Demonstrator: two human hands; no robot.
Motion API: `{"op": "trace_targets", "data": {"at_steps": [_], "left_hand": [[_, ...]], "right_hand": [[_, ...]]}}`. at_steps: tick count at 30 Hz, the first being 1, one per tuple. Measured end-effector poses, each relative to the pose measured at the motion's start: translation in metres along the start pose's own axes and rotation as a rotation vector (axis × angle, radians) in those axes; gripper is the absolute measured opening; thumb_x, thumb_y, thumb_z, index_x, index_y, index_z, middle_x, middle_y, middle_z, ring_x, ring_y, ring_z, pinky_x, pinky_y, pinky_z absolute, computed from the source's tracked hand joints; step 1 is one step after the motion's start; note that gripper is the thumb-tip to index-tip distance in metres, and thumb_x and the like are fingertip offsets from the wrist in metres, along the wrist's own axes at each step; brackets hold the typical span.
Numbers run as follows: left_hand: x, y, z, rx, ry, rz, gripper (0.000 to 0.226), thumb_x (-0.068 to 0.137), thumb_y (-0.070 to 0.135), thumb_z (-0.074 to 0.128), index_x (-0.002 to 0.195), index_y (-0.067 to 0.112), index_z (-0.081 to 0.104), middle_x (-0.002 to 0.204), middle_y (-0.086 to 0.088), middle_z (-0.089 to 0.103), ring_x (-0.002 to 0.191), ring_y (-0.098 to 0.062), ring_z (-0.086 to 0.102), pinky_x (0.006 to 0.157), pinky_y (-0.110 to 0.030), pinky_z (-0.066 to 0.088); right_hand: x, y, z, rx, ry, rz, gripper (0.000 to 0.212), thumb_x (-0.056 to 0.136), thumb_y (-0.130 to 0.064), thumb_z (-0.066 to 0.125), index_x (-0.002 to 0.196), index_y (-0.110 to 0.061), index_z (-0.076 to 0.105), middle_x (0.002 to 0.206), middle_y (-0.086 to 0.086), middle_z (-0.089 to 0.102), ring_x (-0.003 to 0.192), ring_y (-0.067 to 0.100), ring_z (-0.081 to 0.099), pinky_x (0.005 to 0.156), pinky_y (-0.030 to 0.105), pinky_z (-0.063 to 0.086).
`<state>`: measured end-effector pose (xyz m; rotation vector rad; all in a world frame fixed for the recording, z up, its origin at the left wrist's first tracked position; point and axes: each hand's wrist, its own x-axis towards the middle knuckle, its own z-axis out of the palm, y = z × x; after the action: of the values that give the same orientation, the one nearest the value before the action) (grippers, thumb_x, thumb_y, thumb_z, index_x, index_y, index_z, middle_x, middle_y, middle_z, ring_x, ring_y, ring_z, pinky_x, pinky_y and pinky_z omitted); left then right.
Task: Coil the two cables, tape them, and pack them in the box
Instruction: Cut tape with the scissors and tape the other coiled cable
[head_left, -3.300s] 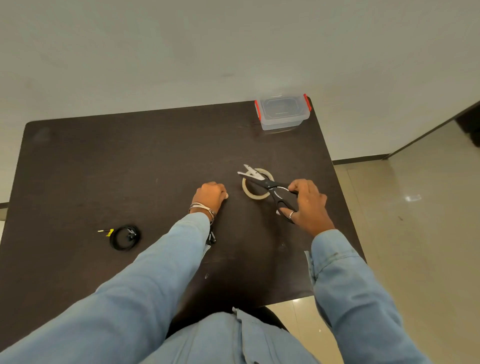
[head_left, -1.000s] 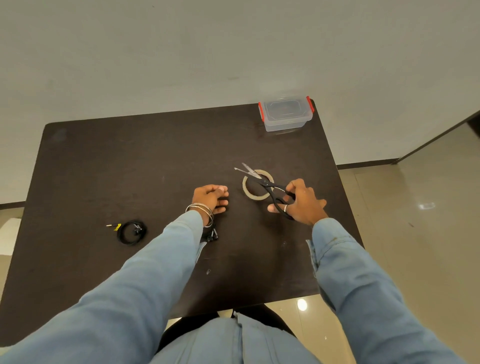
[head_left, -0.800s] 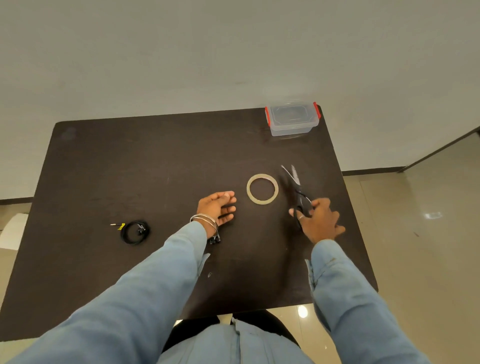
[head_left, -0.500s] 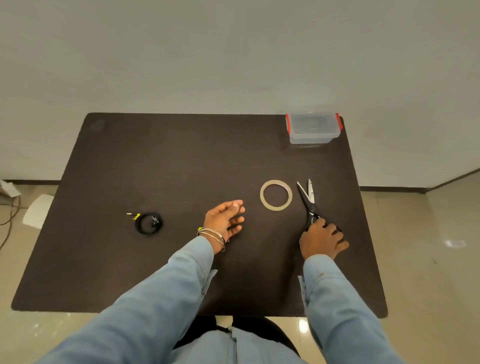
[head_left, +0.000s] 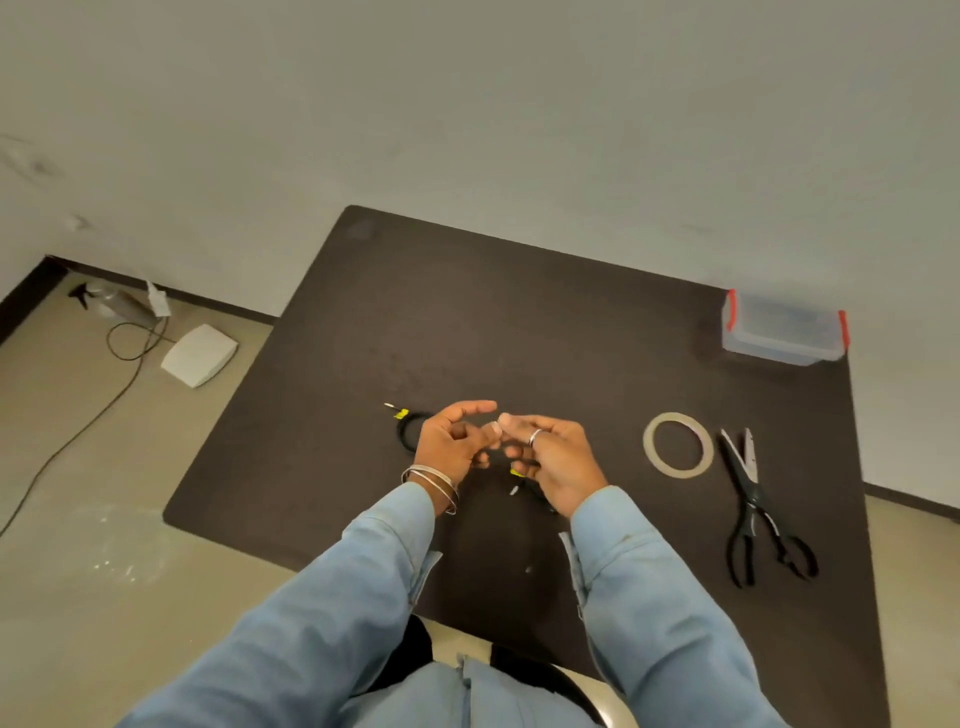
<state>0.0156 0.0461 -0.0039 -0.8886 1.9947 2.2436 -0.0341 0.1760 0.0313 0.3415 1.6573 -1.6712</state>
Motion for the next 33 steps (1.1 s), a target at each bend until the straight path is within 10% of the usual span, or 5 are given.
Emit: {"op": "trace_targets", "data": {"at_steps": [16,33], "left_hand": [[0.063,0.008,-0.136,0.242,-0.09,0.053,0.014,0.079,0.004,0.071,0.078,0.017,0.071,0.065,0.001,0.067,0.048,-0.008,0.055,0.055,-0.023,0.052],[0.1,0.032,-0.11,0.238,-0.302,0.001,0.006,0.08,0.009,0.072,0.081,0.014,0.071,0.068,-0.006,0.066,0.051,-0.012,0.053,0.055,-0.025,0.056]], "right_hand": [[0.059,0.007,0.123,0.457,0.065,0.282,0.011,0.086,-0.012,0.066,0.087,-0.002,0.069,0.083,0.009,0.07,0.075,0.017,0.062,0.073,0.032,0.052],[0.074,-0.024,0.094,0.468,0.133,0.179,0.016,0.089,-0.018,0.064,0.095,-0.003,0.061,0.091,0.017,0.07,0.086,0.025,0.067,0.072,0.033,0.054]]}}
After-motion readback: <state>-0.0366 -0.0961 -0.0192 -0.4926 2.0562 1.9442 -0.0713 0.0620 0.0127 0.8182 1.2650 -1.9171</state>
